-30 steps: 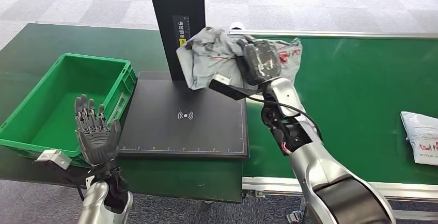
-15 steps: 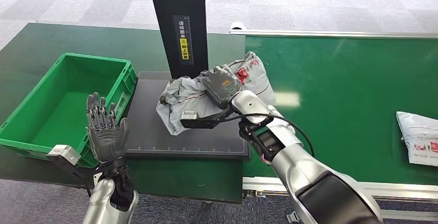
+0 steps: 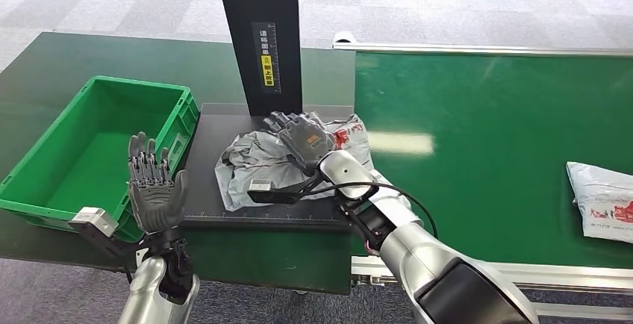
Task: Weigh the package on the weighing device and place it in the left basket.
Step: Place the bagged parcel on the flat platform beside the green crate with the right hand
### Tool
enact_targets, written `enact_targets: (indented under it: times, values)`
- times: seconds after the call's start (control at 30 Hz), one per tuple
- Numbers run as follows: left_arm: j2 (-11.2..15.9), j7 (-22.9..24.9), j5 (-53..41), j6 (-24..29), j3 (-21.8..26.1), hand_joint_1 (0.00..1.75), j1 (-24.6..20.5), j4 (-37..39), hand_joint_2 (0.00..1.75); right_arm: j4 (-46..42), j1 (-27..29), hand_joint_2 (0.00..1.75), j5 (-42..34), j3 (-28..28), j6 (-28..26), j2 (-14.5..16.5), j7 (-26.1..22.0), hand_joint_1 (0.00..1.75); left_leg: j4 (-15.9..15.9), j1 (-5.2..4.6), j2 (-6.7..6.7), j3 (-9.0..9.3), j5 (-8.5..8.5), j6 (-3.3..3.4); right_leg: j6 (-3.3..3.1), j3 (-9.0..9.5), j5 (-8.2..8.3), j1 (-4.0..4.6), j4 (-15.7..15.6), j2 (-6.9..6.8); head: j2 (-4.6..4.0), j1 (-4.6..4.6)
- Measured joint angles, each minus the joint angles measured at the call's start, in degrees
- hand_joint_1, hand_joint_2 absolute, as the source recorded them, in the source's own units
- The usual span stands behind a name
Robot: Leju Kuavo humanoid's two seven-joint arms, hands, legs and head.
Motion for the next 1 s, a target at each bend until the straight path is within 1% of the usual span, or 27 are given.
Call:
enact_targets:
  times: [0.07,0.33,0.4,0.47,0.53,0.63,0.67,0.73,0.8,0.83,0.87,0.93,1.0]
  values:
    - [-0.04,0.00,-0.09,-0.19,0.00,0.00,0.00,0.00,1.75,0.00,-0.03,1.75,-0.39,-0.31,-1.74,-0.43,-0.02,0.00,0.00,0.00,0.01,0.00,0.00,0.00,0.00,-0.01,0.00,0.00,0.00,0.00,0.00,-0.01]
    - [-0.10,0.01,-0.17,-0.39,0.00,0.00,0.00,0.00,1.75,0.00,-0.03,1.75,-0.61,-0.62,-2.68,-1.33,-0.09,0.00,0.00,0.02,0.02,0.01,0.00,-0.01,0.00,-0.01,0.00,0.01,0.00,0.00,0.00,-0.01]
    - [-0.11,0.01,-0.30,-0.50,0.00,0.00,0.00,0.00,1.75,0.00,-0.02,1.75,-1.04,-0.86,-5.15,-1.50,-0.09,0.00,0.00,0.02,0.01,0.01,0.00,-0.01,0.00,-0.01,0.00,0.01,0.00,0.00,0.00,-0.01]
    - [-0.11,0.02,-0.40,-0.63,0.02,0.00,0.00,0.00,1.75,0.00,-0.05,1.75,-1.82,-1.65,-9.04,-1.76,-0.03,0.00,0.00,0.02,0.01,0.01,0.00,-0.01,0.00,0.00,0.00,0.01,0.00,0.00,0.00,-0.01]
    - [-0.11,0.03,-0.52,-0.80,0.05,0.00,0.01,0.00,1.75,0.00,-0.17,1.75,-2.86,-2.88,-11.84,-2.08,0.10,0.00,0.00,0.01,0.01,0.01,0.00,0.00,0.00,0.00,0.00,0.01,0.00,0.00,0.00,-0.01]
    - [-0.11,0.18,-0.92,-1.04,0.10,0.00,0.03,0.00,1.75,-0.09,-0.40,1.75,-6.20,-5.38,-13.61,-2.54,-0.88,0.00,0.00,0.01,0.00,0.00,0.00,0.00,0.00,0.01,0.00,0.00,0.00,0.00,0.00,0.00]
    - [-0.11,0.24,-1.02,-1.10,0.10,0.00,0.05,0.00,1.75,-0.21,-0.42,1.75,-8.38,-6.53,-13.89,-2.65,-2.13,0.00,0.00,0.01,0.00,0.00,0.00,0.00,0.00,0.01,0.00,0.00,0.00,0.00,0.00,0.00]
    - [-0.11,0.30,-1.11,-1.17,0.10,0.00,0.08,0.01,1.75,-0.63,-0.37,1.75,-14.27,-9.50,-13.87,-2.77,-6.11,0.00,0.00,0.01,0.00,-0.01,0.00,0.00,0.00,0.00,0.00,0.00,0.00,0.00,0.00,-0.01]
    - [-0.11,0.31,-1.19,-1.19,0.09,0.00,0.09,0.01,1.75,-1.39,-0.27,1.75,-22.00,-13.24,-12.58,-2.78,-11.37,0.00,0.00,0.01,0.00,-0.01,0.00,0.00,0.00,0.00,0.00,0.00,0.00,0.00,0.00,-0.01]
    - [-0.11,0.31,-1.25,-1.19,0.09,0.00,0.10,0.01,1.75,-1.94,-0.16,1.75,-26.69,-15.47,-10.99,-2.73,-14.26,0.00,0.00,0.01,0.00,-0.01,0.00,0.00,0.00,0.00,0.00,0.00,0.00,0.00,0.00,-0.01]
    - [-0.11,0.31,-1.38,-1.18,0.09,0.00,0.11,0.01,1.75,-2.59,0.02,1.75,-31.93,-17.92,-8.50,-2.63,-17.12,0.00,0.00,0.01,0.00,-0.01,0.00,0.00,0.00,0.00,0.00,0.00,0.00,0.00,0.00,-0.01]
    - [-0.05,0.51,-1.89,-1.23,0.09,0.00,0.14,0.01,1.75,-4.45,0.84,1.75,-42.49,-23.26,-1.85,-2.38,-21.86,0.00,0.00,0.01,-0.02,-0.01,0.00,0.00,0.00,0.00,0.00,0.01,0.00,-0.01,0.00,-0.01]
    - [0.13,1.04,-2.72,-1.47,0.12,0.00,0.21,0.01,1.75,-7.27,2.65,1.75,-50.61,-27.49,4.10,-2.36,-24.42,0.00,0.00,0.02,-0.04,0.00,0.00,0.00,0.00,0.00,0.00,0.01,0.00,-0.02,0.00,-0.01]
